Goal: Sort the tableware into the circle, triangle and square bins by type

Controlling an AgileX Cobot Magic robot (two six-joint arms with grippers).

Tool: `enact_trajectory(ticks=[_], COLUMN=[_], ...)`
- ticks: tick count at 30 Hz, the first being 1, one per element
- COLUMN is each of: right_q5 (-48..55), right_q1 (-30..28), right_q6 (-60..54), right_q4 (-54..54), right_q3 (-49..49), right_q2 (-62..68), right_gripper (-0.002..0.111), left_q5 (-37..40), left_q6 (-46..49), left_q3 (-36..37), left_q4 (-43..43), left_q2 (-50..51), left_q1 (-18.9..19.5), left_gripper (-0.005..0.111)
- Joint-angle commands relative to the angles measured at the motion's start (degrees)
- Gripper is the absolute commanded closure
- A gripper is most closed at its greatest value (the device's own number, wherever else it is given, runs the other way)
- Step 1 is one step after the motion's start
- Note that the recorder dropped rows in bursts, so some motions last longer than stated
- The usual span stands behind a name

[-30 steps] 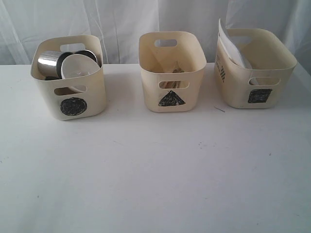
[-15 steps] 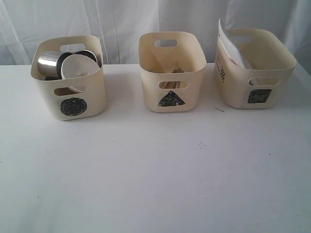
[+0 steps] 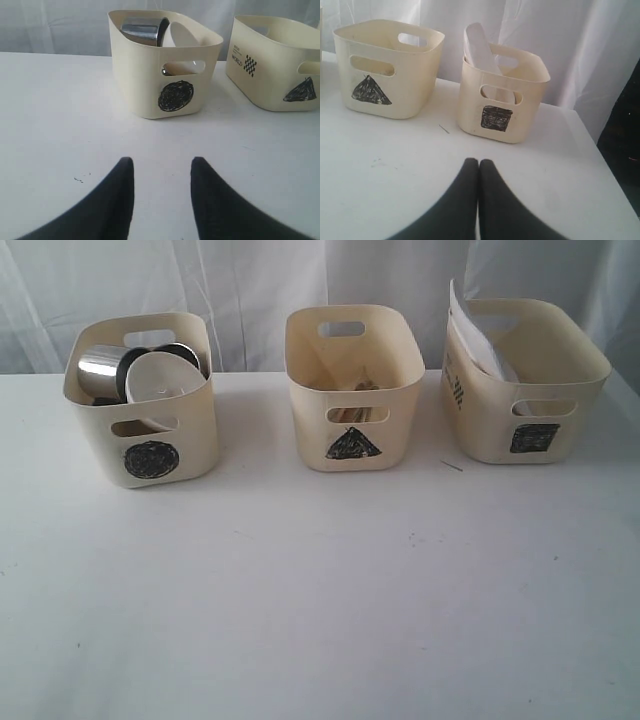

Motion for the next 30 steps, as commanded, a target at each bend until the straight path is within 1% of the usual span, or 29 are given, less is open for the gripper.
enact_trajectory(ticks=[1, 6, 10, 12, 13, 30], right_q5=[-2.98, -2.36, -2.27, -2.27, -2.27, -2.27], right_q1=[-0.03, -0.03, -0.03, -0.03, -0.03, -0.03], right_q6=[-2.76, -11.44, -9.58, -3.69, -2.99, -3.28], right_q4=[3.22, 8.49, 7.93, 4.75, 4.46, 4.46], right_q3=[0.55, 0.55, 0.55, 0.55, 0.55, 0.55], right_q2=[-0.36, -0.36, -0.36, -0.36, -0.36, -0.36], right_gripper=[0.108, 0.108, 0.108, 0.108, 0.108, 0.108], left_q5=[-0.03, -0.03, -0.03, -0.03, -0.03, -0.03], left_q6=[-0.41, -0.41, -0.41, -0.41, -0.41, -0.41], left_q3=[0.18, 0.18, 0.18, 0.18, 0.18, 0.18], left_q4=[-0.47, -0.47, -0.47, -0.47, -0.47, -0.47], left_q2=[-0.27, -0.27, -0.27, -0.27, -0.27, -0.27], left_q1=[0.1, 0.1, 0.1, 0.1, 0.1, 0.1], left_gripper=[0.064, 0.064, 0.064, 0.064, 0.064, 0.064])
